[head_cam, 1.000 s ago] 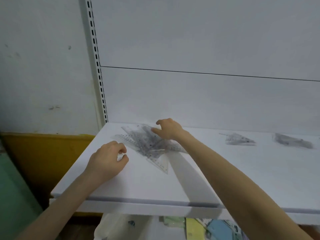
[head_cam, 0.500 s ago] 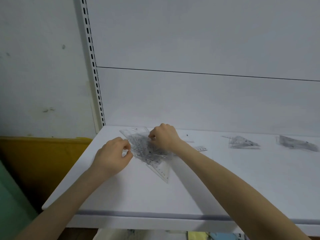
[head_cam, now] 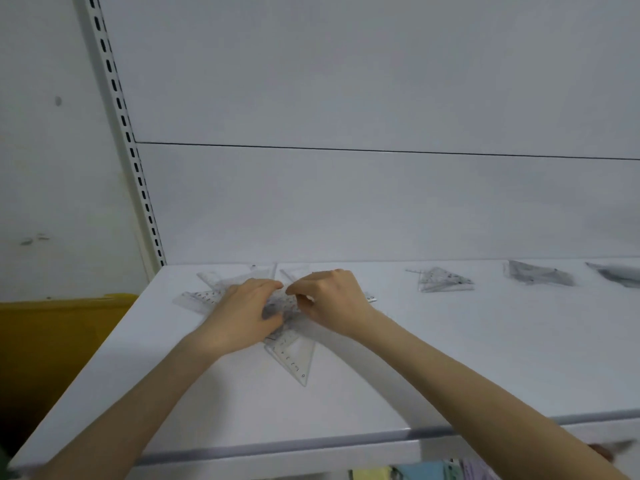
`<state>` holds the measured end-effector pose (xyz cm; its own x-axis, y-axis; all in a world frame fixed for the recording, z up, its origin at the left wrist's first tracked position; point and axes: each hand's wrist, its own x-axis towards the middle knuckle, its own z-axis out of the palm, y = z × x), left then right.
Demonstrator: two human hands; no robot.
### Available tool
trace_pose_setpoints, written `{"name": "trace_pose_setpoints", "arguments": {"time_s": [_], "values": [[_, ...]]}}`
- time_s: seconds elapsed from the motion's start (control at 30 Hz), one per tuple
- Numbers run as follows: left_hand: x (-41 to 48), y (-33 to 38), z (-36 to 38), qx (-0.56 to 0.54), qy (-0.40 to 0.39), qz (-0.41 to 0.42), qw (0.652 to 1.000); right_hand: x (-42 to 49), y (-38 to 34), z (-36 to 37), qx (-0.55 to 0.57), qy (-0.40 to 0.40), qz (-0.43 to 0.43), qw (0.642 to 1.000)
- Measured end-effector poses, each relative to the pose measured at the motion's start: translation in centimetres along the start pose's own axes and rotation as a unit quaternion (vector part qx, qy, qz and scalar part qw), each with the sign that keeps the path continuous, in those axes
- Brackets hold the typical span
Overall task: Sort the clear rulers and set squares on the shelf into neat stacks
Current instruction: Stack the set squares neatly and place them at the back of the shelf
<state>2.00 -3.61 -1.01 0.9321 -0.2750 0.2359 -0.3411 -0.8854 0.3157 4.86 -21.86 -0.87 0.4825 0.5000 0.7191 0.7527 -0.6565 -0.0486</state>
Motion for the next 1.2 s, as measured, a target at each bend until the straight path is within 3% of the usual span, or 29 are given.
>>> {"name": "trace_pose_setpoints", "arguments": {"time_s": [0.27,0.37,0.47,0.57,0.67,0.87,1.07,1.2], "values": [[0.2,1.1,0.7,0.112,0.025,0.069,0.991,-3.3,3.1,-5.3,-0.044,0.090,-0.018,0.995],[0.1,1.2,0.6,0.118,0.082,0.073,0.987,-4.3,3.4,-6.6,-0.038,0.123,-0.025,0.991],[0.1,1.9,-0.1,0.035,0.197,0.042,0.979,-5.2,3.1,-7.4,-0.006,0.138,-0.004,0.990],[-0.2,3.7,-1.2,-0.180,0.242,-0.053,0.952,-5.9,2.7,-8.0,0.065,0.136,0.034,0.988],[-0.8,5.7,-1.9,-0.415,0.141,-0.114,0.892,-6.9,2.4,-8.5,0.137,0.127,0.078,0.979],[-2.3,8.7,-0.9,-0.574,0.012,-0.109,0.811,-9.6,2.0,-9.8,0.229,0.112,0.152,0.955],[-2.1,10.7,0.7,-0.559,-0.043,-0.135,0.817,-12.0,1.9,-11.7,0.204,0.107,0.182,0.956],[-1.8,12.3,1.8,-0.517,-0.100,-0.118,0.842,-14.2,3.0,-13.2,0.174,0.094,0.215,0.956]]}}
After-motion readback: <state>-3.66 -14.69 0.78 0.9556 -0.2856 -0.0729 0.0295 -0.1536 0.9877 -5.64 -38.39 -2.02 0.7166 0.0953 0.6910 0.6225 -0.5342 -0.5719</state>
